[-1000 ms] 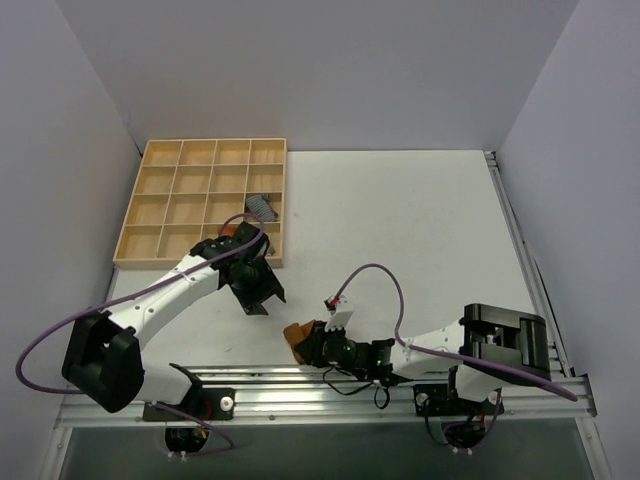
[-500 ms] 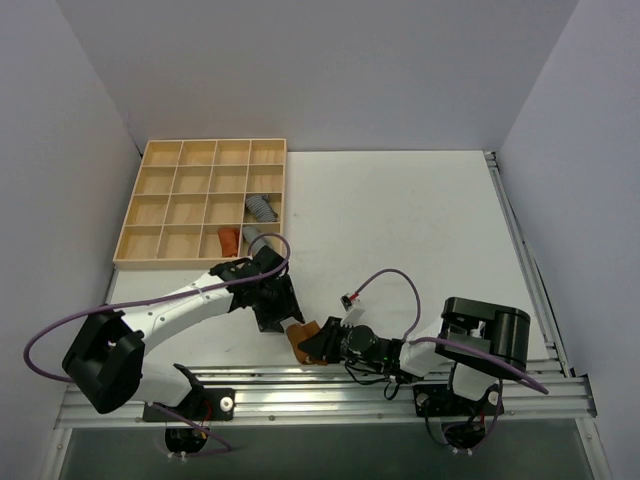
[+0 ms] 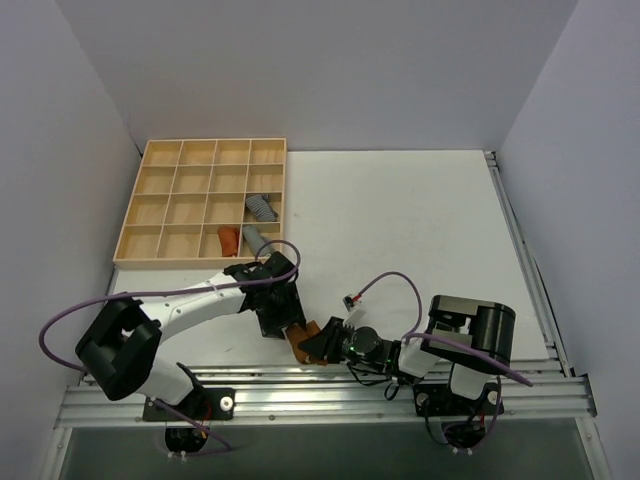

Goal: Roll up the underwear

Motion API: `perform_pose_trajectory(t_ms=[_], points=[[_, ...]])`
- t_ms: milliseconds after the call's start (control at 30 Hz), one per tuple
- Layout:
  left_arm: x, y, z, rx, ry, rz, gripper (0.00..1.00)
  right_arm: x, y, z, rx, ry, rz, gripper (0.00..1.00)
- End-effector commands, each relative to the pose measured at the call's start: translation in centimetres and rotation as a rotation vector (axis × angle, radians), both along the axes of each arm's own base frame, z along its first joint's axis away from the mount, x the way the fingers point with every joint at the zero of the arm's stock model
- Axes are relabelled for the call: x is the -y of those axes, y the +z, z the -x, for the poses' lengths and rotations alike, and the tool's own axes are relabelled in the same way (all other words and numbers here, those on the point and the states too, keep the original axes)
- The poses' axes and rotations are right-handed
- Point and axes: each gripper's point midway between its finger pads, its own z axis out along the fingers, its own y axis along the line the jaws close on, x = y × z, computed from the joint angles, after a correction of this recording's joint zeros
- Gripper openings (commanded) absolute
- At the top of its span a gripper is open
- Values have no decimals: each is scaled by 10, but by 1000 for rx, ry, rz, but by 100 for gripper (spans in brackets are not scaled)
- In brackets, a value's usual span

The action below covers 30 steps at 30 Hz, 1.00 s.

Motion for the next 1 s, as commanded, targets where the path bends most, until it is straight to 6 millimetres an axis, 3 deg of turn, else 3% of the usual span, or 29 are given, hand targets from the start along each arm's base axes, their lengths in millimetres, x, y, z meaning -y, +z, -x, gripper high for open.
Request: perform_pose_trajectory(t_ms=[0, 200, 300, 333, 367, 400, 467, 500, 533, 567, 600, 667, 767, 833, 933, 967], points=[[-3, -11, 2, -23, 3, -51, 66, 75, -97, 35, -137, 58, 425, 0], [1, -24, 14, -80, -21, -90, 63, 77, -96, 34, -135, 55, 432, 0], [5, -27, 13, -78, -42, -96, 40, 76, -93, 34, -129, 62, 439, 5], [8, -29, 13, -84, -49, -98, 26, 71, -89, 32, -120, 69, 438, 13], [10, -28, 12, -87, -56, -97, 21, 69, -88, 31, -111, 75, 454, 18], [8, -28, 13, -88, -65, -107, 17, 80, -90, 31, -112, 69, 534, 27], [12, -25, 11, -79, -76, -99, 6, 60, -67, 25, -38, 83, 574, 35], [10, -24, 12, -85, -77, -110, 4, 74, -58, 19, 2, 36, 664, 38], [10, -24, 12, -85, -79, -116, 2, 70, -46, 17, 39, 40, 677, 41], [12, -23, 10, -81, -80, -114, 2, 53, -24, 13, 80, 36, 649, 42], [10, -23, 11, -88, -82, -124, 2, 62, -14, 9, 118, 9, 698, 45], [11, -25, 10, -94, -85, -132, 2, 49, 12, 2, 182, 8, 697, 48], [10, -27, 11, -110, -87, -147, 2, 52, 15, 0, 259, 40, 821, 52], [10, -27, 11, -112, -88, -153, 2, 35, 28, -3, 308, 59, 829, 54], [10, -27, 11, -117, -92, -160, 2, 18, 27, -5, 357, 113, 890, 54], [9, -27, 11, -120, -92, -162, 2, 21, 18, -6, 370, 128, 951, 54]])
